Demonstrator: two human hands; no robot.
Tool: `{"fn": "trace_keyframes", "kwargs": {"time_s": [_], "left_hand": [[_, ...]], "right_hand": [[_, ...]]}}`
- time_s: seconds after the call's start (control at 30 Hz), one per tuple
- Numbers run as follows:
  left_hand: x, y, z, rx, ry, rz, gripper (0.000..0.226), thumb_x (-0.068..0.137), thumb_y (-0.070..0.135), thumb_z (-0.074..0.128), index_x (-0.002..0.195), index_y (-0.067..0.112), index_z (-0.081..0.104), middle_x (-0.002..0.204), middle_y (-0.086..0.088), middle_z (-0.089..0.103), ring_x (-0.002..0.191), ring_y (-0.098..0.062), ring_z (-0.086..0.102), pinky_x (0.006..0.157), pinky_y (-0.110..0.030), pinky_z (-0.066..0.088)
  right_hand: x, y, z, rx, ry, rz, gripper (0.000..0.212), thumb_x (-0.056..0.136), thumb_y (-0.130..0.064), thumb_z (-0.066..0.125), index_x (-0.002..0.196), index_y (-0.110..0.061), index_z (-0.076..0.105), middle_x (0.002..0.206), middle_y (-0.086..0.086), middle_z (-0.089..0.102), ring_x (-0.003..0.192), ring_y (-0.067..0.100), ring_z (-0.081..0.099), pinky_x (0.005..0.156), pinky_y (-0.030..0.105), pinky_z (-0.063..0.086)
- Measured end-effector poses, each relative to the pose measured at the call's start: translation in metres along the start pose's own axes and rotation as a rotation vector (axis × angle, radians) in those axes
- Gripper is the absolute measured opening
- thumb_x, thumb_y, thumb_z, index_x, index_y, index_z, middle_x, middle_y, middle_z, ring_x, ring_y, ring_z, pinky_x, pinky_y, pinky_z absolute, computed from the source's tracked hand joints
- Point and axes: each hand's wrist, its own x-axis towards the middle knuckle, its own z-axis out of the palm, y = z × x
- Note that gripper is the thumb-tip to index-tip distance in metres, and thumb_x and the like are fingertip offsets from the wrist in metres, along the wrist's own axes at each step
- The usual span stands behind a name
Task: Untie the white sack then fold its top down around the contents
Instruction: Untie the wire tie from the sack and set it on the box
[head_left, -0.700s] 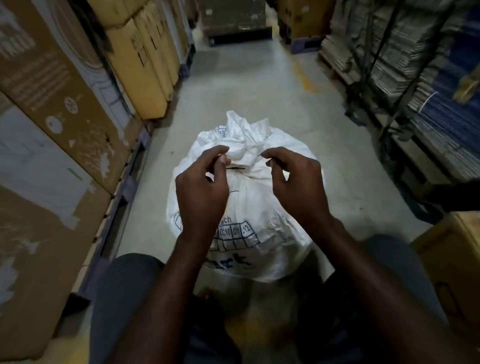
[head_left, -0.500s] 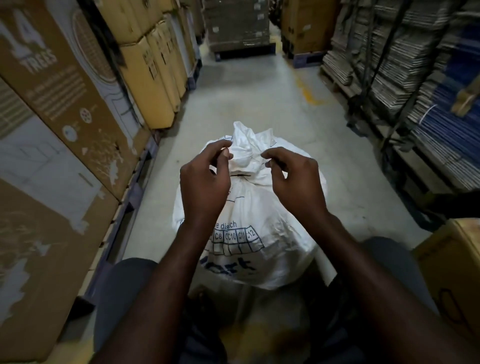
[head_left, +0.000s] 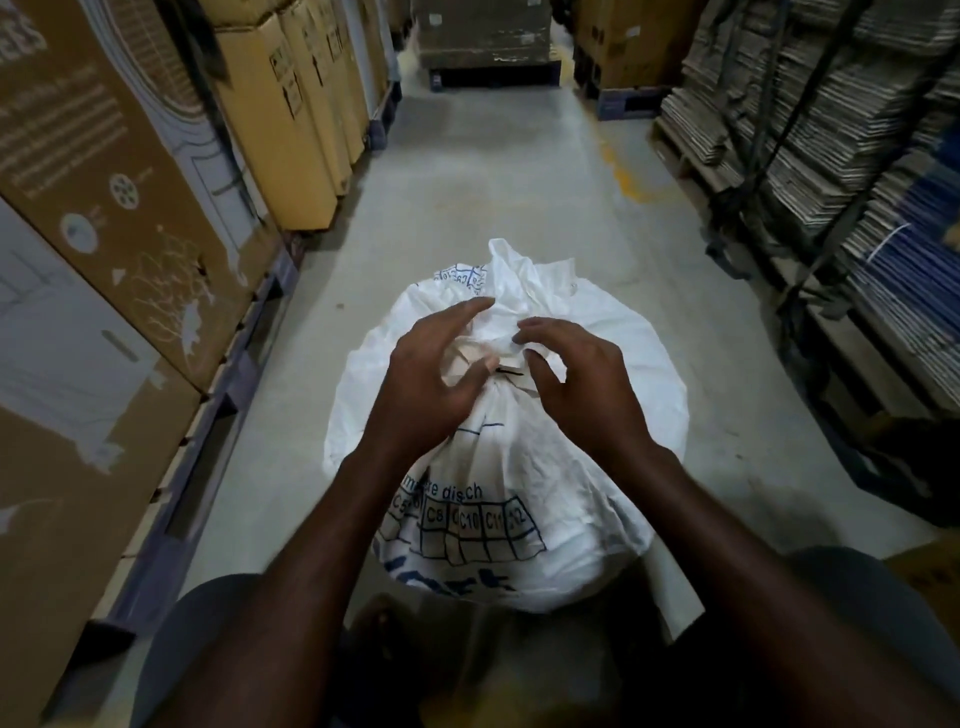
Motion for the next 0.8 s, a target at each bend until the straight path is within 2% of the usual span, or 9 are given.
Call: {"fn": "trace_keyframes", "kwargs": {"time_s": [0.13,0.23,0.37,0.47,0.57,0.63,0.7,0.77,0.8], "left_hand": [[0.021,-0.036,0.011,0.082,-0.097,0.058,0.06,0.095,0.028,0.084,0.151,0.024,0.062,0.157,0.004,0.061,0.149,-0.017,0.054,0.12,-0.055,0.044],[0.033,-0.057,0.022,0.145,-0.132,0.047,0.054,0.098,0.033,0.079,0.149,0.028,0.064,0.162,0.003,0.057,0.15,-0.018,0.052,0.121,-0.057,0.041],[0.045,-0.072,0.039,0.104,-0.08,-0.01,0.041,0.106,0.03,0.066,0.146,0.027,0.067,0.157,0.002,0.062,0.147,-0.016,0.056,0.119,-0.055,0.045],[0.057,-0.076,0.042,0.014,-0.002,-0.043,0.043,0.106,0.021,0.069,0.148,0.023,0.065,0.156,0.002,0.063,0.143,-0.014,0.059,0.115,-0.047,0.051],[0.062,-0.076,0.041,0.139,0.086,-0.005,0.05,0.095,0.001,0.074,0.141,0.021,0.07,0.159,-0.007,0.057,0.148,-0.024,0.053,0.118,-0.047,0.049],[0.057,-0.071,0.04,0.236,0.135,0.111,0.045,0.086,-0.013,0.071,0.12,0.015,0.078,0.141,-0.01,0.066,0.135,-0.027,0.057,0.11,-0.046,0.05],[0.048,-0.063,0.038,0.304,0.132,0.2,0.04,0.081,-0.017,0.069,0.102,0.015,0.08,0.114,-0.006,0.069,0.111,-0.025,0.058,0.093,-0.043,0.048],[0.036,-0.064,0.038,0.25,0.01,0.188,0.031,0.085,-0.012,0.072,0.101,0.014,0.079,0.104,-0.003,0.067,0.095,-0.022,0.061,0.083,-0.042,0.051],[0.03,-0.068,0.038,0.196,-0.055,0.132,0.027,0.09,-0.006,0.075,0.108,0.014,0.079,0.108,-0.001,0.069,0.093,-0.019,0.064,0.083,-0.042,0.055]], "right_hand": [[0.014,0.023,0.019,-0.037,-0.117,0.0,0.028,0.096,-0.003,0.07,0.12,-0.016,0.074,0.138,-0.003,0.069,0.129,0.011,0.064,0.108,0.021,0.048],[0.027,0.037,0.028,-0.035,-0.173,0.01,0.033,0.097,-0.004,0.068,0.128,-0.016,0.072,0.145,-0.005,0.065,0.132,0.01,0.062,0.111,0.023,0.048],[0.04,0.05,0.042,-0.046,-0.246,0.04,0.034,0.104,-0.012,0.063,0.137,-0.018,0.068,0.152,-0.005,0.059,0.133,0.011,0.061,0.114,0.026,0.046],[0.044,0.061,0.05,-0.068,-0.309,0.023,0.04,0.105,-0.009,0.059,0.144,-0.019,0.063,0.157,-0.004,0.054,0.141,0.011,0.054,0.117,0.025,0.043],[0.048,0.077,0.054,-0.086,-0.308,0.065,0.046,0.102,0.0,0.054,0.143,-0.017,0.065,0.156,-0.004,0.055,0.142,0.01,0.052,0.119,0.025,0.041],[0.05,0.086,0.056,-0.076,-0.293,0.14,0.049,0.099,0.004,0.054,0.141,-0.018,0.067,0.154,-0.005,0.056,0.142,0.005,0.05,0.12,0.026,0.04],[0.052,0.092,0.058,-0.06,-0.284,0.185,0.05,0.098,0.004,0.054,0.14,-0.02,0.068,0.152,-0.006,0.058,0.14,0.003,0.05,0.12,0.027,0.041],[0.053,0.093,0.061,-0.058,-0.289,0.206,0.049,0.099,0.003,0.054,0.14,-0.019,0.068,0.151,-0.004,0.059,0.141,0.005,0.051,0.12,0.029,0.042],[0.054,0.091,0.061,-0.062,-0.297,0.21,0.048,0.099,0.002,0.053,0.14,-0.019,0.068,0.151,-0.003,0.058,0.141,0.007,0.051,0.12,0.03,0.042]]}}
